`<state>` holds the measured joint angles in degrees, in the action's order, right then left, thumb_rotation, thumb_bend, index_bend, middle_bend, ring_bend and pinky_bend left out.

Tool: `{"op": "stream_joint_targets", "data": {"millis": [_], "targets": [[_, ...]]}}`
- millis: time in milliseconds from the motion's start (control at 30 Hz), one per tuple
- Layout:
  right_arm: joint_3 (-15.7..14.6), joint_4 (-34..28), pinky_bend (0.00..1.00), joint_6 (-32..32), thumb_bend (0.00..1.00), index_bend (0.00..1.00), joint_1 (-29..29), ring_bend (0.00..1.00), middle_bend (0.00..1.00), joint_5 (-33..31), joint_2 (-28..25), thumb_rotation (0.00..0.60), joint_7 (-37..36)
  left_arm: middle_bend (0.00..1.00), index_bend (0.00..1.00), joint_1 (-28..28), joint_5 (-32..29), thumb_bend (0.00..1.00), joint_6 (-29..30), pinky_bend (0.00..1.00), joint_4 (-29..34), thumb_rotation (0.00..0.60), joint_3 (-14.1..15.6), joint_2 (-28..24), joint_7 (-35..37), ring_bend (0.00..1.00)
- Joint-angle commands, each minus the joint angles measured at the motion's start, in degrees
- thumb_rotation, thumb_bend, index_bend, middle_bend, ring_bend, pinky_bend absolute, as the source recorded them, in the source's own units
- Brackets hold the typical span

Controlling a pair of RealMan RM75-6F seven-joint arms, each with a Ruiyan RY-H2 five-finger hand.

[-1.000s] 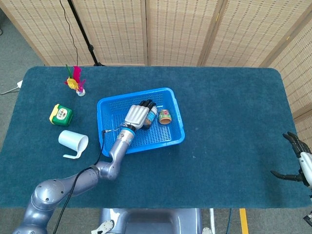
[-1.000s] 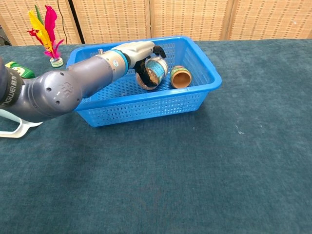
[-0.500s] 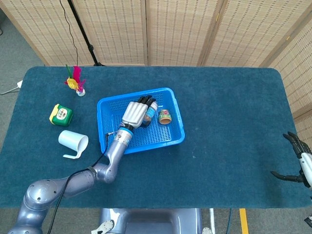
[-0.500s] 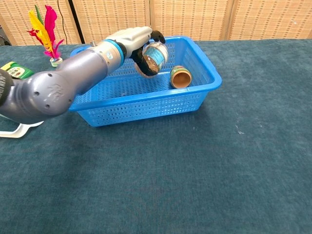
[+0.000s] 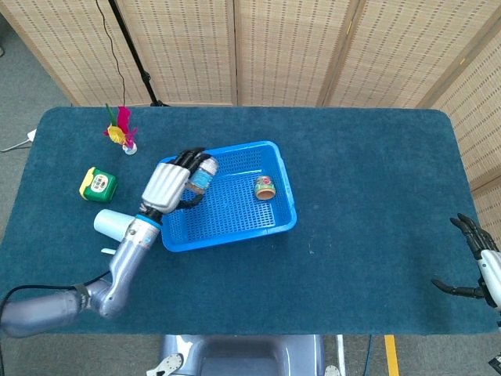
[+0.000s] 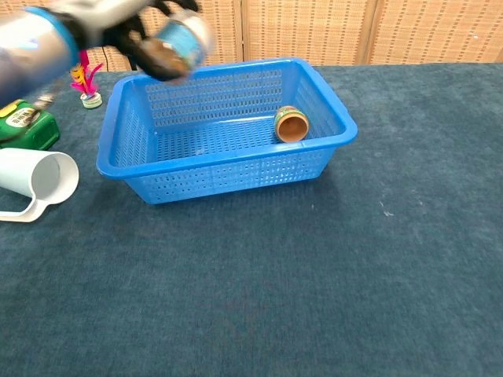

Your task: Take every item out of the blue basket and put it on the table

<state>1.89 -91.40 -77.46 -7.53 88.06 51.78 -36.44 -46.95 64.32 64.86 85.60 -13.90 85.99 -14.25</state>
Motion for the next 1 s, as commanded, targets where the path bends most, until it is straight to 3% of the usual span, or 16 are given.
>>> {"op": "stream_joint_targets", "data": {"millis": [33, 233, 500, 600, 633, 700, 833, 1000], "targets": [[-0.3, -0.5, 0.0, -0.9, 0.0, 0.0, 0.3, 0.0, 0.0, 0.9, -0.2, 0.6, 0.4, 0.33, 0.51, 6.0, 2.2, 0.35, 3.4, 0.61, 4.6, 0.6, 3.3, -6.7, 3.5, 0.39], [-0.9, -1.5, 0.0, -1.8, 0.0, 0.0, 0.5, 0.0, 0.0, 2.5, -0.3, 0.6, 1.3, 0.33, 0.51, 10.6, 2.0, 0.34, 3.5, 0.61, 1.5, 0.6, 5.3, -9.5, 9.7, 0.39], [-1.5, -2.3, 0.0, -1.9, 0.0, 0.0, 0.5, 0.0, 0.0, 3.3, -0.2, 0.6, 2.6, 0.32, 0.49, 12.2, -0.8, 0.32, -1.8, 0.59, -9.6, 0.6, 5.0, -5.3, 17.0, 0.37], [-1.5, -2.3, 0.0, -1.6, 0.0, 0.0, 0.4, 0.0, 0.0, 3.0, -0.1, 0.6, 2.9, 0.12, 0.27, 12.5, -1.9, 0.27, -3.4, 0.36, -12.5, 0.6, 4.6, -4.2, 18.9, 0.16], [-1.5, -2.3, 0.0, -1.3, 0.0, 0.0, 0.3, 0.0, 0.0, 2.8, 0.0, 0.6, 3.1, 0.04, 0.14, 12.5, -1.8, 0.25, -4.5, 0.25, -13.4, 0.6, 4.7, -4.1, 19.9, 0.07], [-1.4, -2.2, 0.0, -0.5, 0.0, 0.0, -0.1, 0.0, 0.0, 2.3, 0.2, 0.6, 3.6, 0.0, 0.01, 12.5, -1.4, 0.21, -6.8, 0.13, -13.9, 0.6, 5.0, -4.9, 21.3, 0.0], [-1.1, -2.4, 0.0, 1.2, 0.0, 0.0, -1.2, 0.0, 0.0, 1.7, 0.2, 0.6, 5.5, 0.0, 0.0, 12.8, 0.7, 0.11, -8.2, 0.02, -11.1, 0.6, 4.9, -7.9, 24.1, 0.0], [0.6, -4.7, 0.0, 2.6, 0.0, 0.0, -3.3, 0.0, 0.0, 0.8, -1.7, 0.6, 9.5, 0.0, 0.0, 14.5, 2.1, 0.06, -5.0, 0.0, -5.2, 0.6, 4.1, -11.8, 23.8, 0.0]]}}
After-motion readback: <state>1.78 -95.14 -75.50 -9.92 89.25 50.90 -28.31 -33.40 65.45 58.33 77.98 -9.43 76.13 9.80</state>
